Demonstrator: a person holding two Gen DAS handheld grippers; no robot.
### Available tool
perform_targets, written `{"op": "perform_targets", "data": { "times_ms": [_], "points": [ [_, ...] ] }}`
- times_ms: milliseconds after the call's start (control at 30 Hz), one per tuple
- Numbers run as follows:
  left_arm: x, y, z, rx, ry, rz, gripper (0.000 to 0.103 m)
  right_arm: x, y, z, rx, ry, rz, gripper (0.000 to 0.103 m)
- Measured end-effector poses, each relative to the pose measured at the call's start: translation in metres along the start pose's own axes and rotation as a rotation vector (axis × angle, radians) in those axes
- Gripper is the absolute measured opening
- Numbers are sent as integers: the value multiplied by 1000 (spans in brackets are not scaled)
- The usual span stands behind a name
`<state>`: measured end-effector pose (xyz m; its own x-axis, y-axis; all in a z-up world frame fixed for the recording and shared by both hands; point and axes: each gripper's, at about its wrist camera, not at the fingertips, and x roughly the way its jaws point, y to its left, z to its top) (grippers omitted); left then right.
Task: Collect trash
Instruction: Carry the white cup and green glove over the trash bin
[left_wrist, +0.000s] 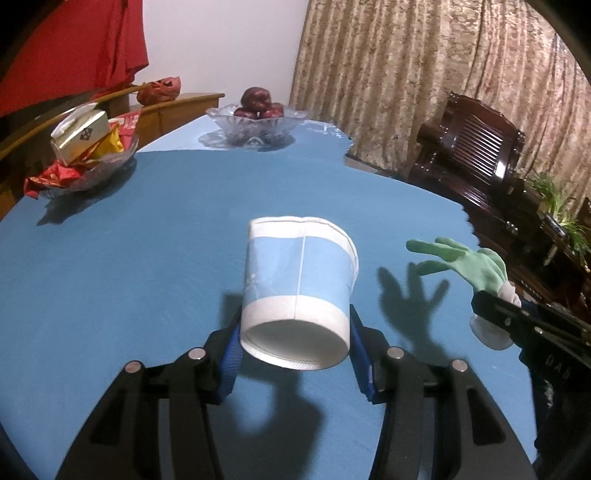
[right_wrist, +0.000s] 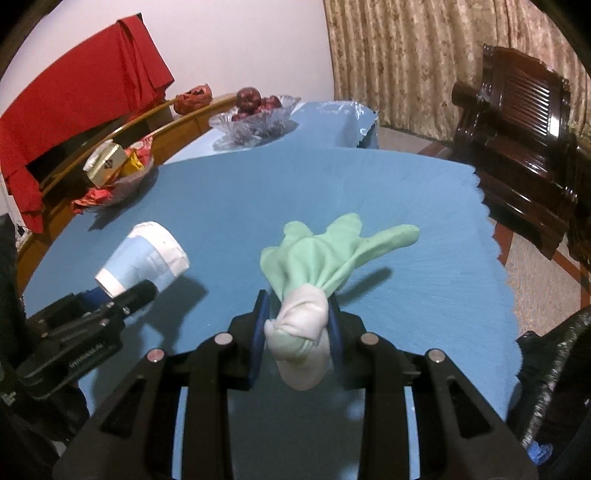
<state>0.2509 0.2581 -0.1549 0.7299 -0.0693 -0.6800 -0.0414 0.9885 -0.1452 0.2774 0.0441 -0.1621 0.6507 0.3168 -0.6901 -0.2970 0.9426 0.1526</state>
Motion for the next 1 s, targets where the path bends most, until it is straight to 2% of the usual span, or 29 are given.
{"op": "perform_targets", "data": {
  "times_ms": [567,1000],
  "points": [
    [-72,-80,-7,45,-68,-56,51,-118,-45,-12,22,-120,-42,29],
    [-105,-176,-29,142,-80,-177,51,-210,-115,-58,109,-186,-153,29]
  ]
}}
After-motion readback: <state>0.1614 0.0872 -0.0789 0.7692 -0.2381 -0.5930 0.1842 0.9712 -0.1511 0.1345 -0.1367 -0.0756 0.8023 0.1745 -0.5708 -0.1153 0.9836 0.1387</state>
